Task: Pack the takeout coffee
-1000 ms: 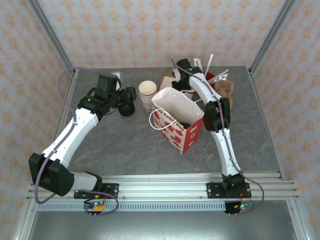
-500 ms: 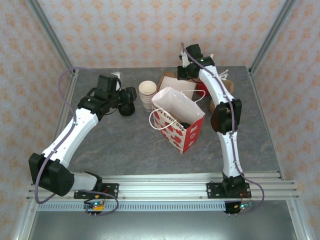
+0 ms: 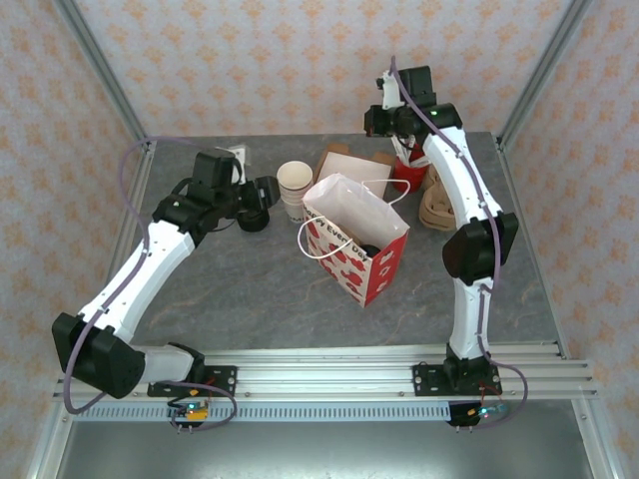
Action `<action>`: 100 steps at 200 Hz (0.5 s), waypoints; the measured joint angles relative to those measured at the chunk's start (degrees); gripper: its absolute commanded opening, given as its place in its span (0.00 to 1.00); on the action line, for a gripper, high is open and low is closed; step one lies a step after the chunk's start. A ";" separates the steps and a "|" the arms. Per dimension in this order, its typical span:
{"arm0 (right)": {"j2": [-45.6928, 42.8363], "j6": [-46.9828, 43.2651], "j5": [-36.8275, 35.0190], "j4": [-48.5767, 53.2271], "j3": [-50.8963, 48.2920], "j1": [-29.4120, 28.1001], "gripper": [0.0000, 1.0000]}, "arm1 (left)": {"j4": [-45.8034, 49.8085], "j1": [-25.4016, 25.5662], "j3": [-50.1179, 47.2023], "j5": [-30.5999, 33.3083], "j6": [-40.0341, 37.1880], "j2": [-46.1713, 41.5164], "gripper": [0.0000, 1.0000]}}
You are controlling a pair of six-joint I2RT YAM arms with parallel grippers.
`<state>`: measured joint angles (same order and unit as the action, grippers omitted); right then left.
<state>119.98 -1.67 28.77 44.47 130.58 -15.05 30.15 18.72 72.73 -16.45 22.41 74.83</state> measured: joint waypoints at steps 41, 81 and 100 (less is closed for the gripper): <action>-0.02 0.63 -0.92 0.94 -2.05 0.26 0.32 | 2.86 6.73 9.42 -1.22 -1.99 7.08 0.68; -0.07 -0.28 -3.58 1.92 -4.90 0.26 0.51 | 8.13 9.05 17.44 -2.97 -5.20 14.32 0.61; -0.15 -0.52 -3.93 2.16 -6.10 0.26 0.52 | 11.32 9.20 21.27 -2.54 -6.71 17.42 0.54</action>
<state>119.83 -2.20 24.84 46.63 124.49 -14.79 41.47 27.92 94.00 -18.98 15.70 92.25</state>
